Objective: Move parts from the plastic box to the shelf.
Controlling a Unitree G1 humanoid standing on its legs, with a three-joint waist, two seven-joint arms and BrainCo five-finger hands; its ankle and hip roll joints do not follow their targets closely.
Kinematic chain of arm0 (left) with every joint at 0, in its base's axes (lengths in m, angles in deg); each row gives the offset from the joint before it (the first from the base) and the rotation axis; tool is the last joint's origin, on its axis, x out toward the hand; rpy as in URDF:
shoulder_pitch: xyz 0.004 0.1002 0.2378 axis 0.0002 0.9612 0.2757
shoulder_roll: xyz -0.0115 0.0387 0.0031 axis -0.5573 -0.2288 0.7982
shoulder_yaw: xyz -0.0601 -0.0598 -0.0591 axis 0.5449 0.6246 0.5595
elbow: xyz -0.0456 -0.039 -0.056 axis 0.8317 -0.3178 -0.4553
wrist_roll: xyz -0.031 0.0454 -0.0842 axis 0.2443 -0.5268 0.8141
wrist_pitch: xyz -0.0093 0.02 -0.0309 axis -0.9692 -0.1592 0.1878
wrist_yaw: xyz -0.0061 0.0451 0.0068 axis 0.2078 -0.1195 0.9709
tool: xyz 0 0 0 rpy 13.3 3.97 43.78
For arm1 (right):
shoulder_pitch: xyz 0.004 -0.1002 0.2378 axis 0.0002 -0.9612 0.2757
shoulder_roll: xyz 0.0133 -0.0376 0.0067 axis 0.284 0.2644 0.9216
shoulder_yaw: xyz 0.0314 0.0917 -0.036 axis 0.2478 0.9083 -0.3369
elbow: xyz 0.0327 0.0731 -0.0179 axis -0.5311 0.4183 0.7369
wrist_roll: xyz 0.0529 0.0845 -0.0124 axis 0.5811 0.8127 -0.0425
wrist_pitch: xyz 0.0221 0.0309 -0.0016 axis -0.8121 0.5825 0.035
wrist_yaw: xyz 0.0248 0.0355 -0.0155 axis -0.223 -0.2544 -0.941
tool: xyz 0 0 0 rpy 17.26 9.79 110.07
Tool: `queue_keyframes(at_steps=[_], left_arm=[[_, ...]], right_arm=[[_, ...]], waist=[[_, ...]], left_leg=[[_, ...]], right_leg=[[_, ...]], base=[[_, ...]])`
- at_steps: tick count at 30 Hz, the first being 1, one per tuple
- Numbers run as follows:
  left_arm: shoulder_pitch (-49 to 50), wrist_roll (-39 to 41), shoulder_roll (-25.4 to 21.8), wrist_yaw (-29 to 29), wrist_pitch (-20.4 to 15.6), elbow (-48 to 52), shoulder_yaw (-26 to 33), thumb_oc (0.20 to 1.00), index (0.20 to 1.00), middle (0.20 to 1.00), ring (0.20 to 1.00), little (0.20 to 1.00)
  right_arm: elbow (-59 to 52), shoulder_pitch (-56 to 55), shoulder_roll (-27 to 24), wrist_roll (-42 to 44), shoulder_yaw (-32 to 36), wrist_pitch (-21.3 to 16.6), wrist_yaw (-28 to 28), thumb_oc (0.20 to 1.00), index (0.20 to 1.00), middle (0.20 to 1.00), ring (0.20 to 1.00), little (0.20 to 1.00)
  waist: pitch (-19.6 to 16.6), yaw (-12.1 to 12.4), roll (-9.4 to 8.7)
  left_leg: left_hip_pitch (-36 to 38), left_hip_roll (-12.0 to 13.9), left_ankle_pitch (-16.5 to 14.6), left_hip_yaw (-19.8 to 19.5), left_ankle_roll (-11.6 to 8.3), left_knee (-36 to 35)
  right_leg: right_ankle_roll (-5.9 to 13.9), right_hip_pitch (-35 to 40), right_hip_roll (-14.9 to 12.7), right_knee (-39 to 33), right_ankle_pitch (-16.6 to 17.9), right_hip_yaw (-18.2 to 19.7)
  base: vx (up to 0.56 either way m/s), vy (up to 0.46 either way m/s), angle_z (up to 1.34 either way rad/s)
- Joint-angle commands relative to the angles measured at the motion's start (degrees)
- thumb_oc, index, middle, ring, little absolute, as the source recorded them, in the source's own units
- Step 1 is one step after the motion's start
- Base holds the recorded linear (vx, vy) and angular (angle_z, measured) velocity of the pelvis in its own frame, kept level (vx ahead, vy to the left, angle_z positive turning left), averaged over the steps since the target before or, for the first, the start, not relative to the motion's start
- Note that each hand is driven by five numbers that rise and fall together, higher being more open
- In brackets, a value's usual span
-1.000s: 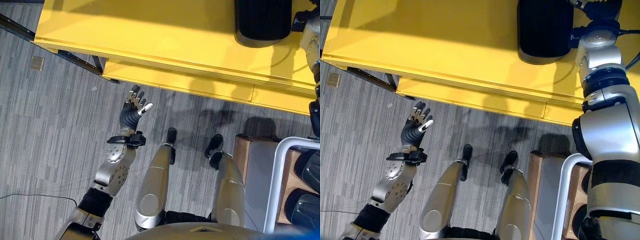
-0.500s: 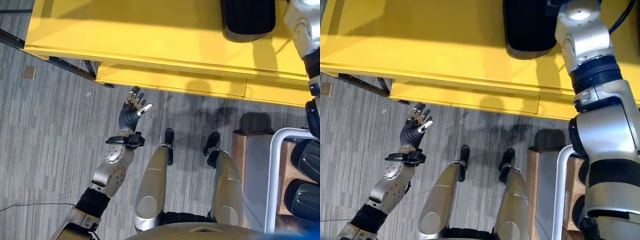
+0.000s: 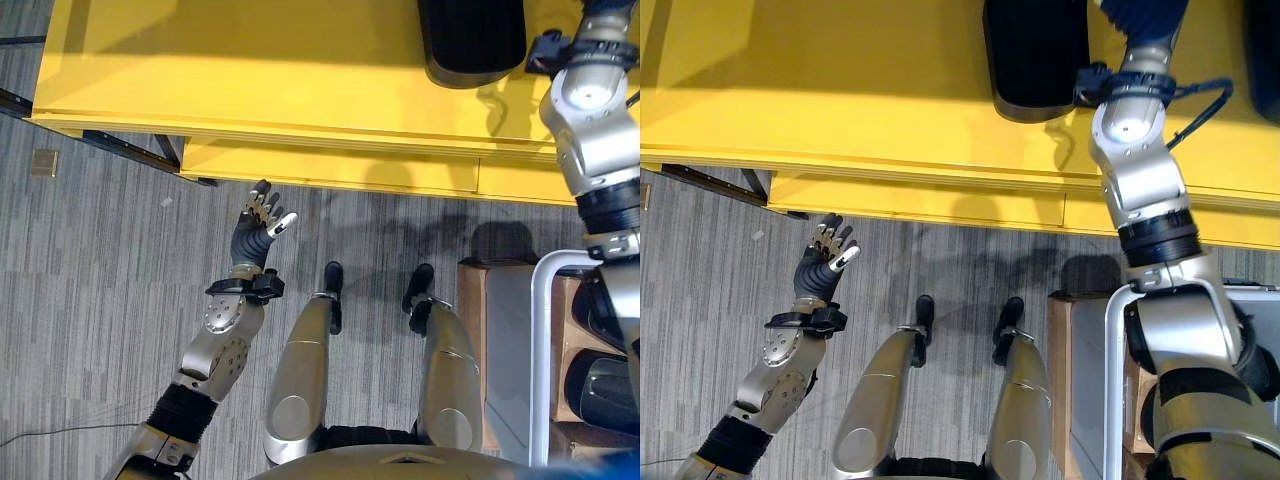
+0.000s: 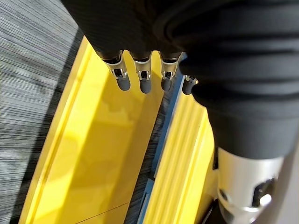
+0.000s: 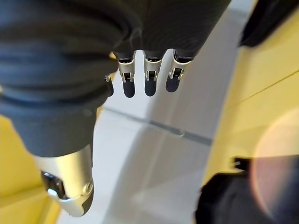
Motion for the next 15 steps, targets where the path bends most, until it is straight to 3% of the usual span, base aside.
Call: queue_keyframes(at_steps=[1,15], left_arm=[[3.0,-2.1,1.2,0.5,-2.6,4.7,1.0,1.0,1.0,1.0,1.0,1.0],[4.0,-2.6,0.5,0.3,-2.9,5.0,0.9,1.0,1.0,1.0,1.0,1.0]], right_arm=[[-4.5,-0.4,-0.9,-4.7,2.0,-1.6,1.0,1.0,1.0,1.0,1.0,1.0],[2.2,0.6,2.5,-5.0,-1.0,-0.5,-0.6,1.0,1.0,1.0,1.0,1.0]], waist=[[-3.4,0.7,1.15],[-2.9,1.6,1.7]], left_leg=[[0.6,4.9,-2.4,-0.1,-4.87,2.1],[-0.7,5.1,-2.1,-0.4,-4.75,2.9]], right_leg=[[6.23,0.8,-3.4,3.8,-2.6,1.6],[6.01,-0.4,-3.5,4.7,-2.6,1.8]], base=[[-0.01,-0.015,-0.09],[0.0,-0.004,-0.01]])
